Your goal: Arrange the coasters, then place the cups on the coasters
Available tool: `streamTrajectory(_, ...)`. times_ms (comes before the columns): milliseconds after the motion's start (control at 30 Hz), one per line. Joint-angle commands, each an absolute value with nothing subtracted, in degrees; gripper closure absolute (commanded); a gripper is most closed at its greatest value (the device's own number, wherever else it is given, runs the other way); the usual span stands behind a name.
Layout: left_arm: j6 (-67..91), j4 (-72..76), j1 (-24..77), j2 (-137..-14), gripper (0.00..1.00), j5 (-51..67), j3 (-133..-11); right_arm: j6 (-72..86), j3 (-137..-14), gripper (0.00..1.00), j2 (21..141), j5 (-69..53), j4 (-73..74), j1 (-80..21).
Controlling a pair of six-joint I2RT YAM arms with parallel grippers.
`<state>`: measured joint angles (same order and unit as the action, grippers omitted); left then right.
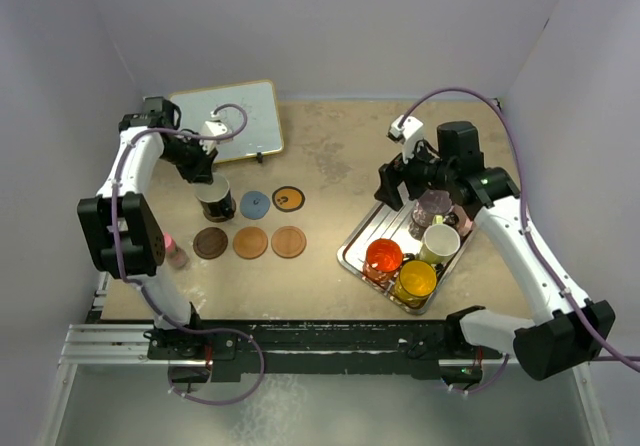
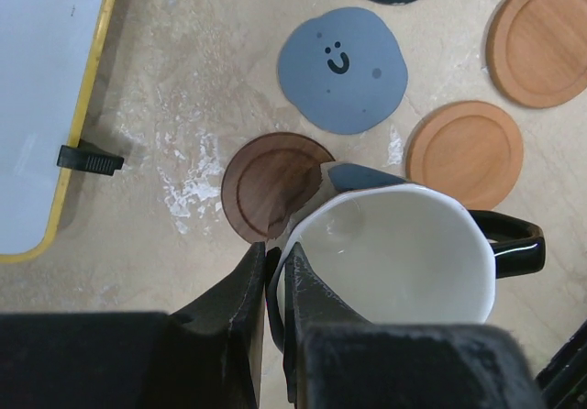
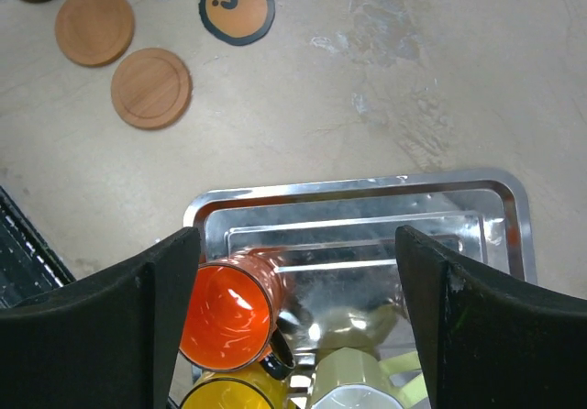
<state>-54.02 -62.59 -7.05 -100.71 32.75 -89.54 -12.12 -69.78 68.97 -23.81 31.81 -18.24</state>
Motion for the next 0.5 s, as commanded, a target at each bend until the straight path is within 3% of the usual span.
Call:
streamTrajectory(0,-59.42,-64.15,-7.12,-103.07,0.97,36.52,-94.30,-14.84,-69.83,0.08,66.84,-27.85,33.28,-17.21)
streamTrajectory(467,-60.53,-64.84,-7.21,-108.03,0.97,36.25,-96.67,-15.13,-68.57,0.03,67.06,-29.29,32.71,-14.82)
